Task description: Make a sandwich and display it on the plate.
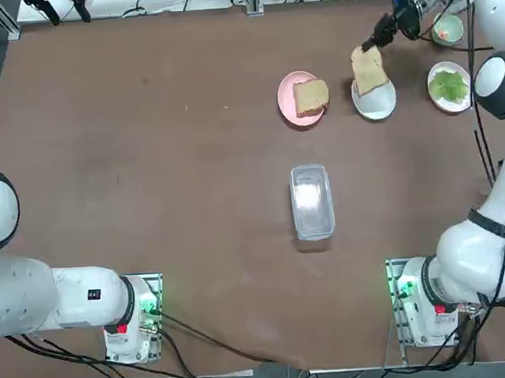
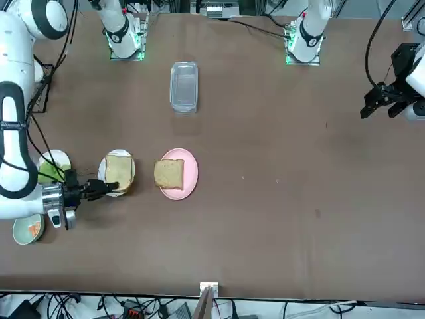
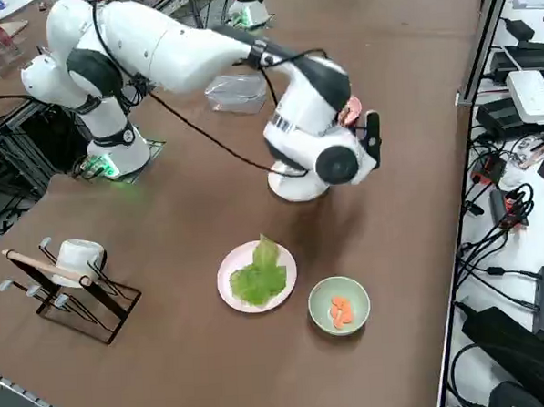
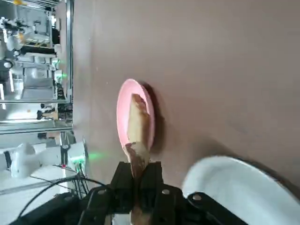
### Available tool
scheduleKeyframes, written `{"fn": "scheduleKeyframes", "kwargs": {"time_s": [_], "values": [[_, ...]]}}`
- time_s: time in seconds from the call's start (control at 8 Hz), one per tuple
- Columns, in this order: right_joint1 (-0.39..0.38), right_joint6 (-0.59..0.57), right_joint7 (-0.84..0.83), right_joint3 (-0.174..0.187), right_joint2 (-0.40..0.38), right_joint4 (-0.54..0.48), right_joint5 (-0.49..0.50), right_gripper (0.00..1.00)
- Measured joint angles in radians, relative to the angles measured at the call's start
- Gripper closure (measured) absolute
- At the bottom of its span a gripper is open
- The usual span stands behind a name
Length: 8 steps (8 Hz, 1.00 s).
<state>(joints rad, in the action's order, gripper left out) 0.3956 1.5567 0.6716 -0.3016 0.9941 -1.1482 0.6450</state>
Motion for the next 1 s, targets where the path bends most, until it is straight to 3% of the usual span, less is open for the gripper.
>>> {"fn": "scheduleKeyframes", "kwargs": {"time_s": [0.38, 1.0], "values": [[0.051, -0.012, 0.05, 0.0, 0.041, -0.004, 0.006, 0.9], [0.058, -0.043, 0.073, 0.0, 0.049, -0.018, 0.009, 0.9]]}}
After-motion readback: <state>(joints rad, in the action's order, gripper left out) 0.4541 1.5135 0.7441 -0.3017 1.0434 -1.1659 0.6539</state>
